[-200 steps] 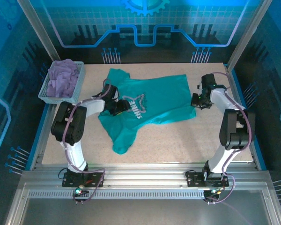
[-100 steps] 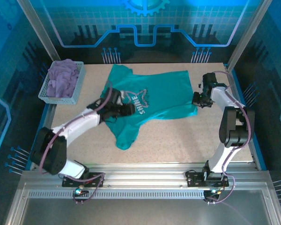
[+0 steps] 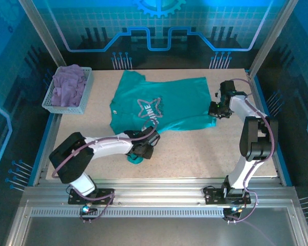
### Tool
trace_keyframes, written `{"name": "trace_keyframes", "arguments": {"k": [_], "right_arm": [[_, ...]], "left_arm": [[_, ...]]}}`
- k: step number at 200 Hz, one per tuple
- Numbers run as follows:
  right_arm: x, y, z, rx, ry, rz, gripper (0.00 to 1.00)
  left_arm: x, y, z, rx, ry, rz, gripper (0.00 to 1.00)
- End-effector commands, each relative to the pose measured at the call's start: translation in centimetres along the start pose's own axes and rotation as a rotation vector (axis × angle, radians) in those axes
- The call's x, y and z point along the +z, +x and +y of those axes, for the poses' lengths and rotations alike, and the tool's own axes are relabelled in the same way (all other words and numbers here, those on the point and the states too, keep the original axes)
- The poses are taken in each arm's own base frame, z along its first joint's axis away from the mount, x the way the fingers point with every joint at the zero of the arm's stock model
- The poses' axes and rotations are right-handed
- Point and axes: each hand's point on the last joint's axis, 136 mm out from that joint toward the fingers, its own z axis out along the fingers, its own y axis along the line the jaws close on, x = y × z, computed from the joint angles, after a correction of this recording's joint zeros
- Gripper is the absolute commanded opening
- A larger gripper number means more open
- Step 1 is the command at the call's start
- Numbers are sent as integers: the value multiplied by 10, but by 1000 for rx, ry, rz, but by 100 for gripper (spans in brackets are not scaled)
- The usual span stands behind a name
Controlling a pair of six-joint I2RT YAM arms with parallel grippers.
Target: Fold the inside-out t-shirt
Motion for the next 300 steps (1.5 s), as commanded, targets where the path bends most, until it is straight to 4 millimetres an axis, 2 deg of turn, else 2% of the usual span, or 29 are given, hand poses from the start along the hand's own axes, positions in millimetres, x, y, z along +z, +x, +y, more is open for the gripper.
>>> {"name": "trace_keyframes", "arguments": {"k": [1,24,57,90,134,150,174,202,256,283,300], "right_arm": [[3,4,8,-27,-20,18,0],[2,4,9,-30,-26,18,0],[4,4,11,-35,-28,23,0],[6,5,12,-36,-29,29,0],[5,6,11,-41,-26,29,0],[5,6,11,-41,-26,31,0],[5,7,11,-42,-24,33,0],[4,7,11,-43,-23,31,0],[4,8,12,-47,-23,35,0],[3,10,11,-45,-21,36,0],[3,11,11,-44,-20,35,0]], "left_arm": [[-5,-19,-3,21,-31,-56,27],[-10,-27,-10,23,-4,-76,17],[-22,-33,-20,31,36,-96,20],[-13,-34,-24,37,38,-82,20],[-7,-34,-33,43,69,-65,8],[-14,-37,-42,43,107,-78,4],[-35,-44,-61,49,174,-111,3],[-51,-48,-84,46,254,-124,7],[-42,-60,-125,30,392,-105,11],[-41,-66,-154,23,521,-82,20],[-54,-67,-171,39,636,-89,34]]}}
